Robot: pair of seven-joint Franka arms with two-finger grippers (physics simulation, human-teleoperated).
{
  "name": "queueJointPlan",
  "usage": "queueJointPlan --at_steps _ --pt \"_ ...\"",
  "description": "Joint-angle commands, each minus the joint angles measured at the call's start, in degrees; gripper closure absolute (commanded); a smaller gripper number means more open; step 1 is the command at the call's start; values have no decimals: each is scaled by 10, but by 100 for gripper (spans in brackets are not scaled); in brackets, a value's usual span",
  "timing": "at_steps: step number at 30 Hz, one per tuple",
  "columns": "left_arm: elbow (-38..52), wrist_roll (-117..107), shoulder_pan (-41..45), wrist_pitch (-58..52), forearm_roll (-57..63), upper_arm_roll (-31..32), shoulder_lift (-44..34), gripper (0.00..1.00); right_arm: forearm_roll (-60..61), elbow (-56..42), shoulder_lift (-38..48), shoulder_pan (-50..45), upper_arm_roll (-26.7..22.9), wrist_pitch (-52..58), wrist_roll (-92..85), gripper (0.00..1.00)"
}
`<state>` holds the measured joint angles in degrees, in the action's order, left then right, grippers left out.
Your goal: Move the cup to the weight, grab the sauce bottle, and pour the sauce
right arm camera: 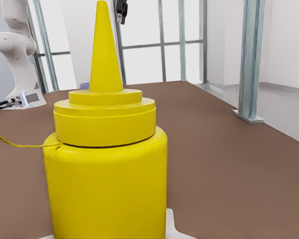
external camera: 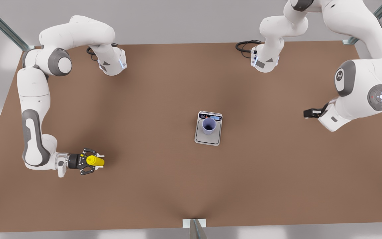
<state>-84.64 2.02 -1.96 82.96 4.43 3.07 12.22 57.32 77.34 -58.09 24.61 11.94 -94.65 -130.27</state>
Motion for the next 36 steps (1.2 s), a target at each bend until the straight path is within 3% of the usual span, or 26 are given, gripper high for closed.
queueJointPlan --at_steps 1,30,33,36 --pt "0 0 0 0 0 0 1 0 3 0 0 -1 0 0 -5 47" --pt "-2 -4 4 -15 0 1 2 0 31 2 -26 -2 0 7 -38 45" --pt "-2 -4 4 -16 0 1 2 0 31 2 -28 -2 0 7 -35 36" --pt "-2 -4 5 -19 0 1 2 0 31 2 -28 -1 0 7 -30 1"
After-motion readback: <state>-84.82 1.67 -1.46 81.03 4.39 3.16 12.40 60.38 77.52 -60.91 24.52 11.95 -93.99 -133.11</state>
